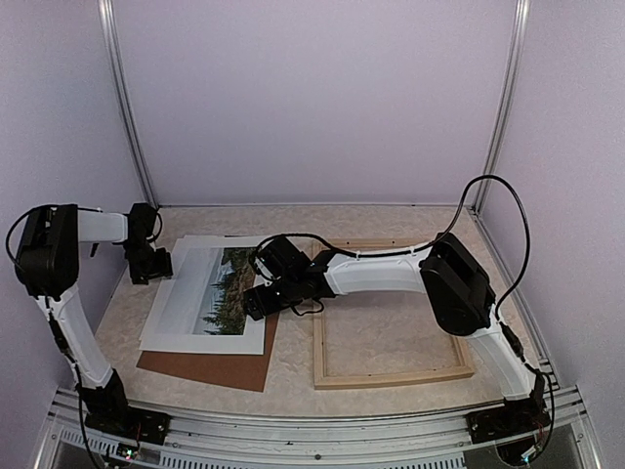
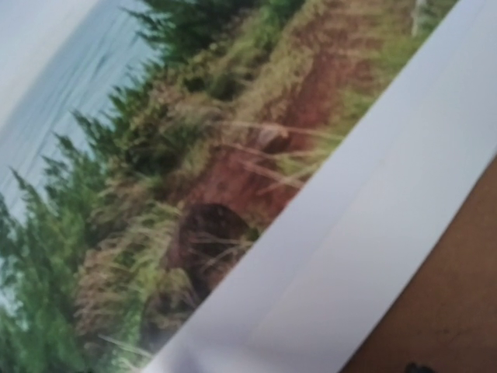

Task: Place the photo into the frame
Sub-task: Pick up the mat board from the photo.

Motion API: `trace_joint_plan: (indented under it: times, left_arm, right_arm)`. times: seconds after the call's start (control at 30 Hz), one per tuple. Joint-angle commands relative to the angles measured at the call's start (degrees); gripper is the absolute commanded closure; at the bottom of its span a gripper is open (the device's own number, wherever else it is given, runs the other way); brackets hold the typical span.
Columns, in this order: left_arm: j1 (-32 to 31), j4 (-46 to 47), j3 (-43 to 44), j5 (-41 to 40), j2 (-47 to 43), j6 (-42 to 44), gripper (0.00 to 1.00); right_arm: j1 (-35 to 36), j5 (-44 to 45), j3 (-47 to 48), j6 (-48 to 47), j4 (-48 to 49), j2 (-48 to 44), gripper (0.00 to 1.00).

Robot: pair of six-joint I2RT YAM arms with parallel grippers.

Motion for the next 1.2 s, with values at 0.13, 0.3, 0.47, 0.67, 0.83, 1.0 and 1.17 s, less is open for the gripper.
trace_joint_plan:
  times: [0.13,0.3,0.47,0.67,0.83,1.0,1.17]
  left_arm:
    - [0.06,-0.61,0.25,5.52,1.78,2.12,0.35]
    - [-0.19,-0.03,-1.54,9.80,1.65,1.63,0.41]
    - [-1.59,0.45,-2.85,11.61,1.62,0.79,0.46]
    - [-7.12,0.76,-4.28,11.34,-0.31,-0.82,0.48]
    - [-9.95,1.09,-5.73,9.86,-3.45,-2.95,0.50]
    - [-11.88,1.85,-7.82,7.80,-7.23,-4.43,0.51]
    - [-13.27,2.80,-9.41,8.05,-9.48,-5.27,0.54]
  right_arm:
    - [-0.12,0.29,1.58,1.77,-2.50,1.65,0.14]
    - [-0.10,0.05,1.62,2.52,-2.98,1.88,0.13]
    - [-0.08,0.44,0.68,2.89,-3.36,1.32,0.13]
    - [-0.16,3.52,-2.86,3.26,-2.98,-1.74,0.13]
    - [-0.92,6.48,-6.94,3.71,-2.93,-5.13,0.13]
    - [-2.04,8.48,-10.59,3.87,-3.48,-7.77,0.14]
    - [-2.45,10.86,-13.20,3.85,-4.91,-9.13,0.15]
